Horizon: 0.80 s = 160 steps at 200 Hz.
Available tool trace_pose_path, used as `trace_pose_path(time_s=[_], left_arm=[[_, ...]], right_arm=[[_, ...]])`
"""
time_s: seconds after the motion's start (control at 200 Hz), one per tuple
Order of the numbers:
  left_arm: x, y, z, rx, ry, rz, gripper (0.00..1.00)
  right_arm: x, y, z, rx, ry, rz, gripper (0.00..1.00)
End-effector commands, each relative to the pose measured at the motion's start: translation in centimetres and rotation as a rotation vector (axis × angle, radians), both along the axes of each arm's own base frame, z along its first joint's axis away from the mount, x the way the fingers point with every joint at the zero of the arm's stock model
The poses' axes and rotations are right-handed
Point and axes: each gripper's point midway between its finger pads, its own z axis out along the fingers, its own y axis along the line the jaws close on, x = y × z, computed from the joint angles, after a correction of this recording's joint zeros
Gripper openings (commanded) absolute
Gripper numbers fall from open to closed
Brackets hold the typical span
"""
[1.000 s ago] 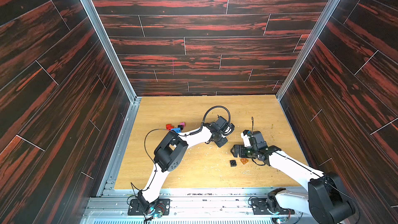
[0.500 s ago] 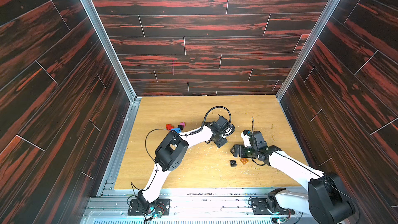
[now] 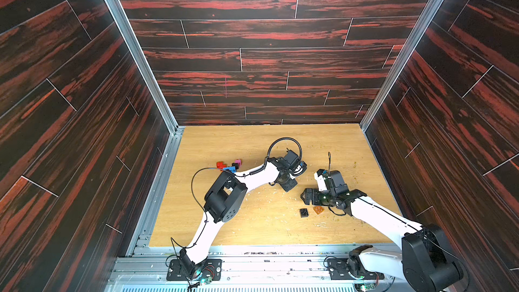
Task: Assemble the letter v with lego
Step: Assemble the lego brick with the lego brick.
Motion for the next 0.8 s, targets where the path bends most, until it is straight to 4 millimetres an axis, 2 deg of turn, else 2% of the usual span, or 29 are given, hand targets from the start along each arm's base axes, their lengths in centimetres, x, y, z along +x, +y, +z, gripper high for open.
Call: trace_pose_path(time_s=[0.0,0.195,0.321,0.526,0.797], left_arm=[[-2.4,3.1,-4.6,0.164,0.103,0.024,0.14],[-2.9,4.6,-5.2,0.229,0.073,0.044,0.14],[-2.7,5.2,-4.8,0.256,0.058,0.059,0.14],[-2.4,4.8,-4.0,0.248,0.070,0.095,0.14],[-3.2,4.4,-4.7,0.210,0.117,0.111,0.14]], right_arm=[[0.1,0.3,0.7,0.009,-0.005,0.007,0.98],[0.1,0.3,0.9,0.008,-0.010,0.006,0.98],[0.1,0.3,0.9,0.011,-0.009,0.003,0.99],[0.0,0.3,1.0,0.013,-0.008,0.006,0.98],[0.0,0.4,1.0,0.018,-0.009,0.010,0.98]])
